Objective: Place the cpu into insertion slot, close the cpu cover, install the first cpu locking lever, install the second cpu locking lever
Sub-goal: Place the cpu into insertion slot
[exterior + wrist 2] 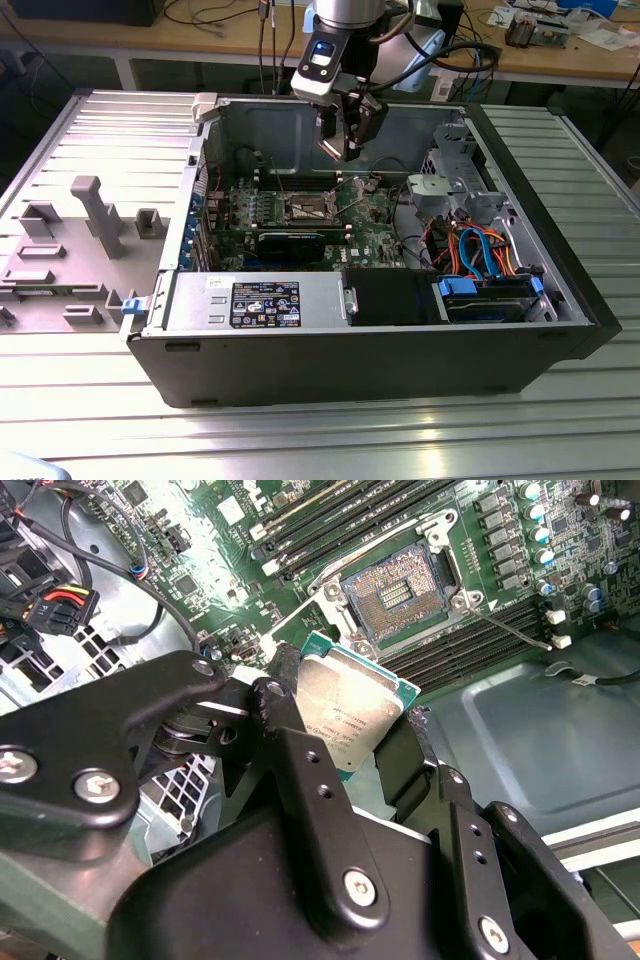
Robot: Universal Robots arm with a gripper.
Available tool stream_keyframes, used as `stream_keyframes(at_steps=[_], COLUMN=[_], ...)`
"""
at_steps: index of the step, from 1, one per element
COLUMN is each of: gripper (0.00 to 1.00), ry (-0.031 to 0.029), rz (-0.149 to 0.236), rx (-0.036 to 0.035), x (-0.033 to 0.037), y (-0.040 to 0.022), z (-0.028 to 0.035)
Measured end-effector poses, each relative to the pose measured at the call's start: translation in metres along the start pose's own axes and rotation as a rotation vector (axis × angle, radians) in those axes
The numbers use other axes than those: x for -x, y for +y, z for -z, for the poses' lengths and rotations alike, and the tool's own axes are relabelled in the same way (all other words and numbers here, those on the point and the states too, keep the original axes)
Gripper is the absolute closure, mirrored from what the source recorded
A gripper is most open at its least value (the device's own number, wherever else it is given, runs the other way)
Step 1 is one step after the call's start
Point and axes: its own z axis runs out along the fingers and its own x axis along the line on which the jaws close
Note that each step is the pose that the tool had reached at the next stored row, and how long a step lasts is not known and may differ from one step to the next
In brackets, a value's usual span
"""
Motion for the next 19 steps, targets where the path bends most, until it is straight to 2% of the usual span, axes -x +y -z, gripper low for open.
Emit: stream_keyframes(at_steps=[19], gripper=[0.45], ry=[-0.0007], rz=[-0.01], rx=[0.0], x=[0.0], y=[0.0], z=[0.0])
